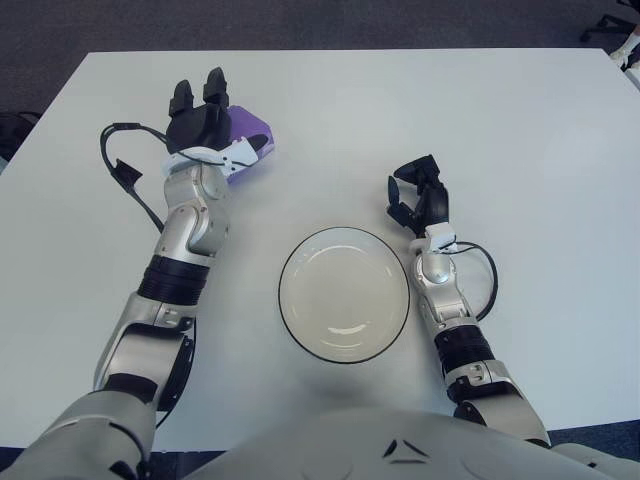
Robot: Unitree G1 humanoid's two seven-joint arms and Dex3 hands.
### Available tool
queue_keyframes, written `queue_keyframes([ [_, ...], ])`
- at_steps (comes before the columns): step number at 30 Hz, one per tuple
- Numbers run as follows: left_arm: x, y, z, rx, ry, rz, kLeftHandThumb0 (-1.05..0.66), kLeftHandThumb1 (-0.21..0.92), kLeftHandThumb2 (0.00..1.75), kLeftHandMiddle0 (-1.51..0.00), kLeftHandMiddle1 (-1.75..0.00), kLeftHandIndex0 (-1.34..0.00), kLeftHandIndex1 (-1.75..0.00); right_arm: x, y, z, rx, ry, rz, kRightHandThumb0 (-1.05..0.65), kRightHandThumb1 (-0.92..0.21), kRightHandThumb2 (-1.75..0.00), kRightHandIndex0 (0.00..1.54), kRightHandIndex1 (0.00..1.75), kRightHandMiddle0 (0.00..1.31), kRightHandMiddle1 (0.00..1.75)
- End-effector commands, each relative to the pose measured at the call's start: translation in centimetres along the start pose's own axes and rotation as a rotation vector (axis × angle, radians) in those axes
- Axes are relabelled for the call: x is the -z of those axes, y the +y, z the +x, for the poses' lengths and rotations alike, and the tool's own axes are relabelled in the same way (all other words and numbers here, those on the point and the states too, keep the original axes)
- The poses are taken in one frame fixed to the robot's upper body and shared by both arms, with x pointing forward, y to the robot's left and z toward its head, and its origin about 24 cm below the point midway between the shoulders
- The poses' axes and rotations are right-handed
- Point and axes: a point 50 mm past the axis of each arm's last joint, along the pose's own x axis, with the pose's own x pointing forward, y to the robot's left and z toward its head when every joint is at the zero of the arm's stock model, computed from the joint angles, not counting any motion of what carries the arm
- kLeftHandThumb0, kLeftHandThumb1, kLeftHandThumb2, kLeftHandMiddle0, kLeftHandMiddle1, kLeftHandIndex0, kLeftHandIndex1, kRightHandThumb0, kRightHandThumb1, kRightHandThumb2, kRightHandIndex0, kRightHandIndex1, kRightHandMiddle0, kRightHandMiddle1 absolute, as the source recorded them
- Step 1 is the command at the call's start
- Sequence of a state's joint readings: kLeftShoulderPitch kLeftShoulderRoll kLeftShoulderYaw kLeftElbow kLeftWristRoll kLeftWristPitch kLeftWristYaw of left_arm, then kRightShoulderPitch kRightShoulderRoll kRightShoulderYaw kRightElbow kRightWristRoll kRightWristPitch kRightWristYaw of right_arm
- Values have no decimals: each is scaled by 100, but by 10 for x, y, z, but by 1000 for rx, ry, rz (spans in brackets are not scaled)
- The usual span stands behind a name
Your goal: Put the tissue paper into the plate.
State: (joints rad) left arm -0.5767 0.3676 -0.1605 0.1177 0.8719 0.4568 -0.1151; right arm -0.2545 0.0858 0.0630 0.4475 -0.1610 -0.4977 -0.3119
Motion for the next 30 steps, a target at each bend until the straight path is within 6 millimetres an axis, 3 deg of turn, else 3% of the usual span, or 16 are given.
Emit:
queue_keyframes([
  [1,3,4,12,65,23,59,-105,92,44,0,0,0,0,58,-15,-56,7,277,-55,-38,-71,-82,54,134,32,175],
  [13,1,-2,33,254,61,157,-105,92,56,0,0,0,0,59,-15,-55,19,285,-64,-38,-71,-82,54,134,31,175],
  [30,-7,-17,44,376,91,258,-105,92,66,0,0,0,0,59,-15,-56,24,288,-71,-38,-72,-80,54,134,31,175],
])
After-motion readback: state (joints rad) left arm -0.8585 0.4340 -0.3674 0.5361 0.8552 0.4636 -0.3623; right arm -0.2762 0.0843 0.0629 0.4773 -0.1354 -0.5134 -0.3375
